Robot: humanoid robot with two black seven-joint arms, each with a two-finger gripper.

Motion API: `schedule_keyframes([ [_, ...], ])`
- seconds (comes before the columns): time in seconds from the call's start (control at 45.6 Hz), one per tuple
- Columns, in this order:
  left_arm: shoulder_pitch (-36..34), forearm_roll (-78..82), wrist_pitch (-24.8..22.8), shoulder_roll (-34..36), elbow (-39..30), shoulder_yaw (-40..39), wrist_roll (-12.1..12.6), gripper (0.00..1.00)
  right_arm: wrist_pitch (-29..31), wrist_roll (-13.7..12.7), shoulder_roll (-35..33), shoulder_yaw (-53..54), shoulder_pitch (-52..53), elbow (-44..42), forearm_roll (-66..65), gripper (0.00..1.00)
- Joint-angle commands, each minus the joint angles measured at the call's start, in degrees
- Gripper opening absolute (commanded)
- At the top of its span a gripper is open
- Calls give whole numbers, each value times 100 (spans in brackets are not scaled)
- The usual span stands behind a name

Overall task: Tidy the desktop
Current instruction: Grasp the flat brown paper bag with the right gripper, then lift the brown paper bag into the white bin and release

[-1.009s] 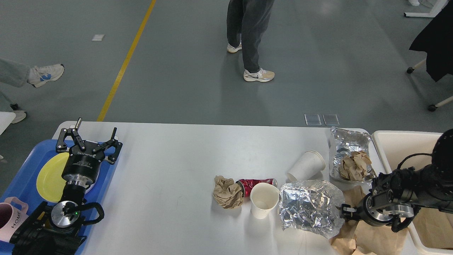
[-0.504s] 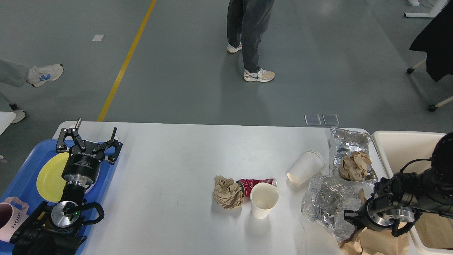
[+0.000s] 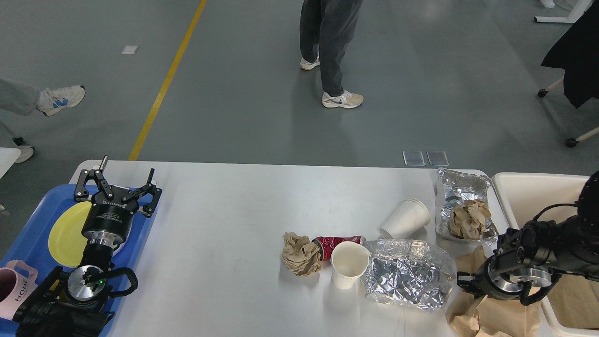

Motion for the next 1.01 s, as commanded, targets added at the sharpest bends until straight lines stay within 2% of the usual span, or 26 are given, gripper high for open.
schedule_keyframes([
  [0.0,0,0,-7,0,0,3,0,96,104,-1,-24,1,63,46,5,0],
  [0.132,0,0,2,0,0,3,0,96,385,-1,-296,-8,527,440,5,0],
  [0.329,0,0,2,0,0,3,0,96,947,-1,-736,-332,1819,1232,58,0],
  [0.592,0,0,2,0,0,-6,9,96,2027,8,-1053,-1404,4261,2339,119,0],
  [0.767,0,0,-7,0,0,-6,9,96,2573,16,-939,-2143,5774,2858,216,0],
  [0.877,0,0,2,0,0,3,9,96,2942,34,-930,-2328,6215,2937,216,0],
  [0.987,0,0,2,0,0,3,9,96,2952,34,-947,-2372,6233,2929,216,0],
])
